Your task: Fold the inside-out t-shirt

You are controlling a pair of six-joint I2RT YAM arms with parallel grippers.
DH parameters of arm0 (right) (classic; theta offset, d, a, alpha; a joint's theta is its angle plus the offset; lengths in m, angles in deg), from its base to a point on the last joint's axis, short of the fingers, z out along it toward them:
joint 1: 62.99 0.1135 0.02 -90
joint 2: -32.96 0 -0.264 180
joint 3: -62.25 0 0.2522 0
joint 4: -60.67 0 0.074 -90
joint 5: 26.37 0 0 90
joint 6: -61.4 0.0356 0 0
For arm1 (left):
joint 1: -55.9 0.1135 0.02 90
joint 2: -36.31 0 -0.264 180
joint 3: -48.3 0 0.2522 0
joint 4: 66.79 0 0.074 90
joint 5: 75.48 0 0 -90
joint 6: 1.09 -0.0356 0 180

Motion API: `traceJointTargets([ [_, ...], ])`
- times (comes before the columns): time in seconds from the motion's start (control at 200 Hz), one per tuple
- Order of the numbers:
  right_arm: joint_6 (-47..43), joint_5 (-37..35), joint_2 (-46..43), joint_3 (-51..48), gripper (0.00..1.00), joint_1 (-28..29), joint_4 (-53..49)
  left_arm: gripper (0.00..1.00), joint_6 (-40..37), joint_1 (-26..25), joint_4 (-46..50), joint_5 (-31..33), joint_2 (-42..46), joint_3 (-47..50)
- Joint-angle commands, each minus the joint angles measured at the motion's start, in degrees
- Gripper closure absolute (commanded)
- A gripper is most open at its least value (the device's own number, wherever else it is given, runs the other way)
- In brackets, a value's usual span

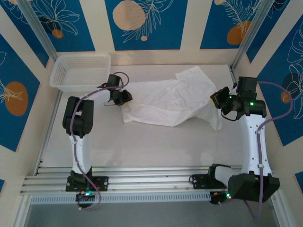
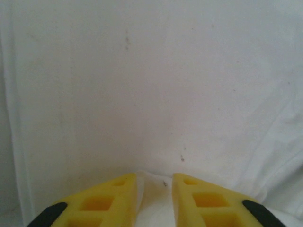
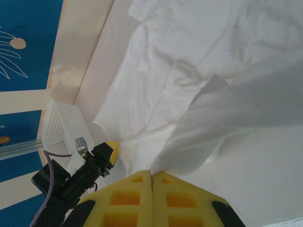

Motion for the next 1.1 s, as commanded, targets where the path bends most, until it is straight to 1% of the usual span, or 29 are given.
traceJointTargets([
  [0.0, 0.00, 1.11, 0.13, 1.56, 1.00, 0.06, -0.21, 0.79, 0.16, -0.74, -0.51, -1.80, -1.31, -2.04],
  [0.19, -0.13, 0.99, -0.11, 1.72, 1.00, 0.05, -0.39, 0.81, 0.49, -0.82, -0.58, -1.59, -1.60, -2.04],
  [0.26, -0.16, 0.94, -0.11, 1.75, 1.00, 0.05, -0.49, 0.80, 0.62, -0.83, -0.69, -1.60, -1.60, -2.04],
  [0.33, -0.03, 1.14, -0.12, 1.70, 1.00, 0.04, -0.48, 0.76, 1.10, -0.84, -1.17, -1.77, -1.64, -2.06],
  [0.38, -0.01, 1.21, -0.13, 1.73, 1.00, 0.05, -0.48, 0.76, 1.55, -0.83, -1.68, -2.11, -1.84, -2.13],
  [0.42, 0.04, 1.27, -0.20, 1.76, 1.00, 0.05, -0.48, 0.79, 2.22, -0.82, -2.27, -2.51, -2.11, -2.13],
  [0.515, 0.12, 1.25, -0.30, 1.94, 1.00, 0.10, -0.65, 1.00, 3.85, -0.83, -4.17, -3.60, -2.23, -1.97],
  [0.61, 0.48, 1.31, -0.33, 3.11, 1.00, 0.06, -0.74, 1.00, 4.21, -0.76, -4.82, -3.21, -0.16, -1.60],
  [0.71, 0.79, 1.15, -0.01, 7.13, 1.00, 0.05, -1.19, 1.00, 4.03, -0.13, -4.55, -2.45, 5.79, -1.86],
  [0.765, 1.00, 0.68, 0.20, 10.53, 1.00, 0.00, -1.56, 1.00, 4.02, 1.04, -4.31, -2.16, 11.20, -2.26],
  [0.85, 1.19, -0.55, 0.40, 19.03, 1.00, -0.60, -1.58, 1.00, 3.36, 3.45, -2.65, -1.51, 21.08, -4.88],
  [0.955, 1.52, -2.09, 0.92, 30.27, 1.00, -1.63, -0.33, 1.00, -0.28, 6.17, 2.35, 1.08, 31.95, -13.30],
  [1.0, 1.70, -2.71, 0.75, 34.57, 1.00, -1.68, 1.77, 1.00, -1.91, 7.12, 5.58, 2.17, 34.85, -18.18],
  [1.095, 1.67, -2.55, -0.32, 39.35, 1.00, -1.63, 8.15, 1.00, -3.48, 8.68, 9.78, 3.44, 39.35, -25.95],
])
